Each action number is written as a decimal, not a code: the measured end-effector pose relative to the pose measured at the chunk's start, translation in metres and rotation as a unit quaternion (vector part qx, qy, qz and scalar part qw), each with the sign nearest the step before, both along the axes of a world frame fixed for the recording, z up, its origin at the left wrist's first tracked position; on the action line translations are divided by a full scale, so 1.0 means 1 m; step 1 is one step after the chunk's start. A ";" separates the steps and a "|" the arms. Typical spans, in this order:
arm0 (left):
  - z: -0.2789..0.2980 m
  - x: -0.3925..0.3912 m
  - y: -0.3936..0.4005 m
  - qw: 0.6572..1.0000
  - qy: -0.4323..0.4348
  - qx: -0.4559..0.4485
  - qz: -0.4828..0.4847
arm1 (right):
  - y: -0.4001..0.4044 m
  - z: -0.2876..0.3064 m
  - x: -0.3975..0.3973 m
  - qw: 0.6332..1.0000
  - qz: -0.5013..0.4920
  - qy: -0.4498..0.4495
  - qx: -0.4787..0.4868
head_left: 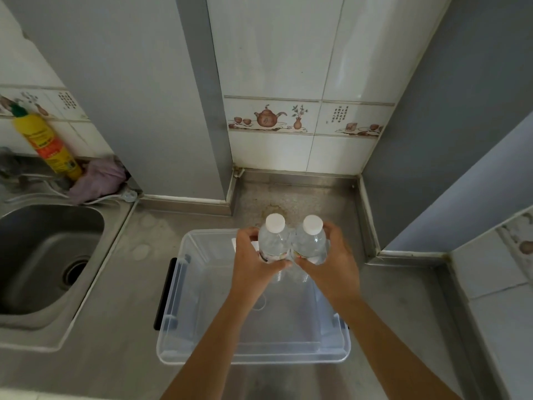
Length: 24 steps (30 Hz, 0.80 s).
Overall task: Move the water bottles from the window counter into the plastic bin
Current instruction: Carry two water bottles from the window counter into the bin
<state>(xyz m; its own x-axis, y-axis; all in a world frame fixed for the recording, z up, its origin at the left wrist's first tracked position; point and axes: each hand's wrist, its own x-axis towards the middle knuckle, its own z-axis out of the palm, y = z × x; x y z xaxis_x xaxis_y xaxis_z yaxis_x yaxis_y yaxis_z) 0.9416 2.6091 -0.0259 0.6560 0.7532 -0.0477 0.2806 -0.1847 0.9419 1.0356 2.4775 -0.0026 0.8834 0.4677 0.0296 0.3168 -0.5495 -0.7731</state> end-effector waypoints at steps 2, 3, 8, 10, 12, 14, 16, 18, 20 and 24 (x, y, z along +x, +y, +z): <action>0.001 -0.001 0.002 0.999 0.030 0.021 -0.007 | -0.003 0.000 -0.002 1.000 0.013 0.000 -0.014; 0.001 -0.002 0.001 0.999 0.042 0.031 -0.009 | -0.005 0.001 -0.003 1.000 0.018 0.002 -0.019; 0.009 -0.010 -0.002 0.998 0.042 0.036 -0.010 | -0.021 0.007 -0.003 0.994 0.054 -0.042 -0.084; 0.017 -0.013 -0.008 0.998 0.027 0.061 -0.013 | -0.030 0.016 -0.004 0.988 0.058 -0.073 -0.123; 0.028 -0.016 -0.016 0.988 0.010 0.157 -0.005 | -0.041 0.027 -0.007 0.979 0.044 -0.119 -0.160; 0.042 -0.018 -0.026 0.957 -0.008 0.289 -0.010 | -0.053 0.040 -0.014 0.970 0.012 -0.171 -0.174; 0.057 -0.017 -0.038 0.922 -0.022 0.384 -0.034 | -0.069 0.050 -0.023 0.962 -0.027 -0.215 -0.168; 0.068 -0.014 -0.053 0.897 -0.029 0.433 -0.081 | -0.086 0.061 -0.032 0.954 -0.056 -0.251 -0.151; 0.075 -0.010 -0.071 0.880 -0.034 0.454 -0.136 | -0.105 0.069 -0.043 0.949 -0.077 -0.269 -0.147; 0.088 -0.006 -0.117 0.853 -0.048 0.476 -0.211 | -0.152 0.074 -0.066 0.938 -0.122 -0.266 -0.186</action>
<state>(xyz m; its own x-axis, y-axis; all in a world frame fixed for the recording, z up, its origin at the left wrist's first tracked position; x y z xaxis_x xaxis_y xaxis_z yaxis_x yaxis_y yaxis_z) 0.9361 2.4918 0.0625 0.8448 0.1177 0.5220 -0.0688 -0.9435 0.3242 0.9696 2.3253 0.0710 0.8721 0.3197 0.3706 0.4335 -0.8559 -0.2818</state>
